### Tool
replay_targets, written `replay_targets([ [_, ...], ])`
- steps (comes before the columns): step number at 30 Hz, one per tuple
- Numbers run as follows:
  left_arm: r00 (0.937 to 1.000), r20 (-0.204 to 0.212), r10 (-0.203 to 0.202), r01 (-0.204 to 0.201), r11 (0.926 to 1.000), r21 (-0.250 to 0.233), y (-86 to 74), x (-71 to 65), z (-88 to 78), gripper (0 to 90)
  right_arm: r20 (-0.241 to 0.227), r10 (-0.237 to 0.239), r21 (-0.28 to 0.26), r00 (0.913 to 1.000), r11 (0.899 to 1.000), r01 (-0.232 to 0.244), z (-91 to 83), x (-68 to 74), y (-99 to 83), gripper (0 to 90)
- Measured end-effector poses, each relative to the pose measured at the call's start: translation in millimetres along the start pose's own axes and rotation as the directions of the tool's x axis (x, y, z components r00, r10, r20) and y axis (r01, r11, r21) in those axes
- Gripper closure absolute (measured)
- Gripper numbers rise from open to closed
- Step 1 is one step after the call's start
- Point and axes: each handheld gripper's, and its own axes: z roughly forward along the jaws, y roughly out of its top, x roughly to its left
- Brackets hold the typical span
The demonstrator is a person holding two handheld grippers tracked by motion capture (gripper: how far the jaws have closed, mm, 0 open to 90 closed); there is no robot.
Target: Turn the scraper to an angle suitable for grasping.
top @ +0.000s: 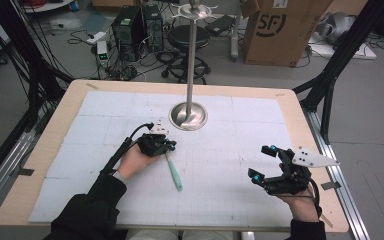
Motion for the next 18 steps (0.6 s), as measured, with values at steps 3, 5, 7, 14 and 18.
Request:
replay_targets([
  [3,1.0,0.001,-0.01,0.01,0.9999,0.004,-0.7,4.7,2.0,89.8,-0.001,0.001,0.002,1.0,1.0,-0.001,0.4,-1.1,-0.6,5.5],
  [5,0.9999,-0.004,-0.012,0.012,0.9997,0.023,-1.7,10.2,4.7,89.8,-0.002,0.003,0.0,1.0,1.0,-0.003,1.3,-2.0,-0.8,5.5],
  [7,0.9999,-0.003,-0.011,0.011,0.9998,0.018,-1.3,13.0,6.0,89.7,-0.004,0.002,-0.003,1.0,1.0,-0.002,2.0,-2.6,-0.6,5.5],
  [14,0.9997,-0.006,0.023,-0.023,0.9985,0.05,5.8,13.4,10.7,89.8,-0.008,0.007,0.002,0.9999,1.0,-0.007,5.3,-4.7,-1.3,5.5],
  [18,0.9999,0.006,-0.008,0.008,0.998,0.063,6.0,15.7,9.9,90.0,-0.012,0.011,0.002,0.9999,1.0,-0.011,6.8,-3.8,-1.0,5.5],
])
